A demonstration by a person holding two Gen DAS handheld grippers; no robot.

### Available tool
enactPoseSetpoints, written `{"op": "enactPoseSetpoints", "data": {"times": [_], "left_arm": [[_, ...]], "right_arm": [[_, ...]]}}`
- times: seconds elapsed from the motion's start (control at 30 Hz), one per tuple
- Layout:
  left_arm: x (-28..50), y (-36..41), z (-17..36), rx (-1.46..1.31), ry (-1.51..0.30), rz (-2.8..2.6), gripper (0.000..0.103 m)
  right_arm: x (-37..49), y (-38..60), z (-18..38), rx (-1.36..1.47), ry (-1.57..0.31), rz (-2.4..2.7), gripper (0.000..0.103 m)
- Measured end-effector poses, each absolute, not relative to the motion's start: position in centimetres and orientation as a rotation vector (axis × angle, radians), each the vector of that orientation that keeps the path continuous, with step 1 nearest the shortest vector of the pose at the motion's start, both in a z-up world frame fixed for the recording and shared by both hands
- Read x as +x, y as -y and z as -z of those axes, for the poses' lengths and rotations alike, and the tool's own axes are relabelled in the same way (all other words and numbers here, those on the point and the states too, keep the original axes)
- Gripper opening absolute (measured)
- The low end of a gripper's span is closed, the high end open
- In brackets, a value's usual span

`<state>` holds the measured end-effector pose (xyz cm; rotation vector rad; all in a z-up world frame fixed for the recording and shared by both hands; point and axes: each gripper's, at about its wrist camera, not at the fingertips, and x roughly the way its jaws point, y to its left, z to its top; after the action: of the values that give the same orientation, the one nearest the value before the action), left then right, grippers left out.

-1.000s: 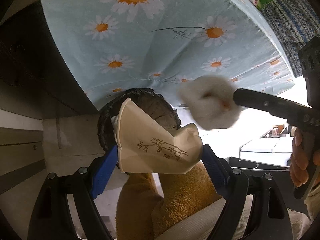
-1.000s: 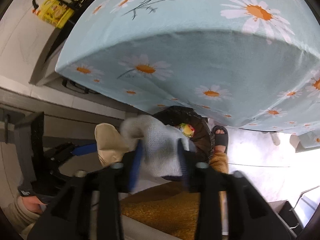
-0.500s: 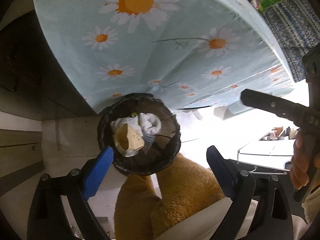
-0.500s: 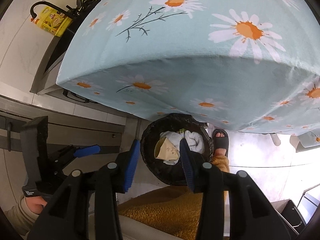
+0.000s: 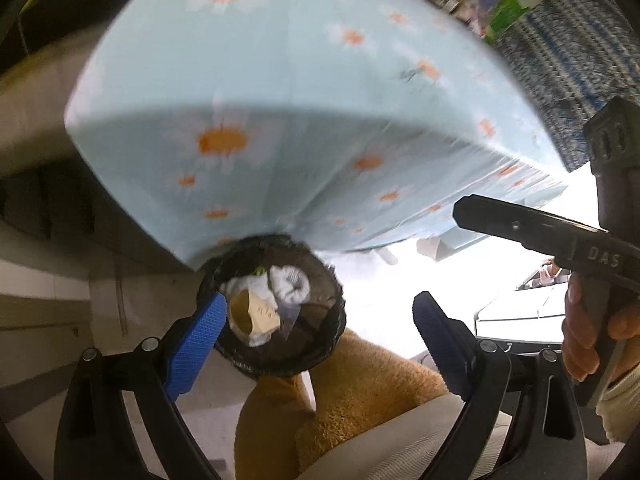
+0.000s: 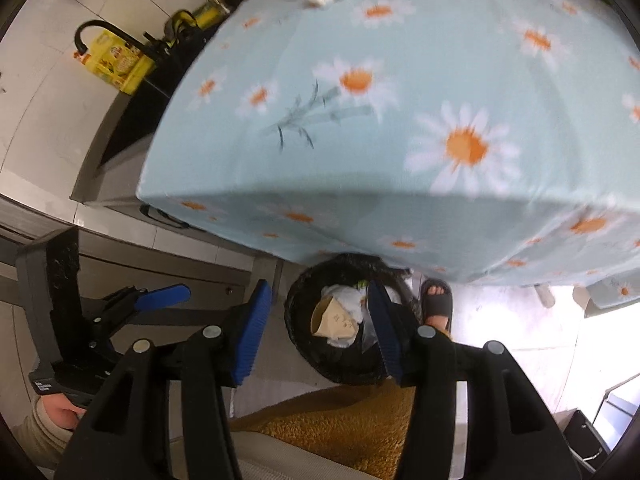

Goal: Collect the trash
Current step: 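Move both tools back toward the foil wrapper and white tissue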

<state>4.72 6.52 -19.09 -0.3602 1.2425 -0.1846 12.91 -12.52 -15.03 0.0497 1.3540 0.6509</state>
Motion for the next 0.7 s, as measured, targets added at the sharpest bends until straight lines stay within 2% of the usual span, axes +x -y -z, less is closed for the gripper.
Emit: {"op": "enactPoseSetpoints", "data": {"times": [0.47, 0.7], "left_arm": [[8.1, -6.4, 12.5, -0.328, -1.095, 0.212, 0.091], [13.5, -6.2, 9.9, -0.282, -1.035, 0.190, 0.092]], "right_arm": [[17.1, 14.7, 7.5, 0.076, -1.164, -0.626, 0.054], [20.6, 14.8, 6.0, 0.091, -1.113, -0.642, 0.058]]}}
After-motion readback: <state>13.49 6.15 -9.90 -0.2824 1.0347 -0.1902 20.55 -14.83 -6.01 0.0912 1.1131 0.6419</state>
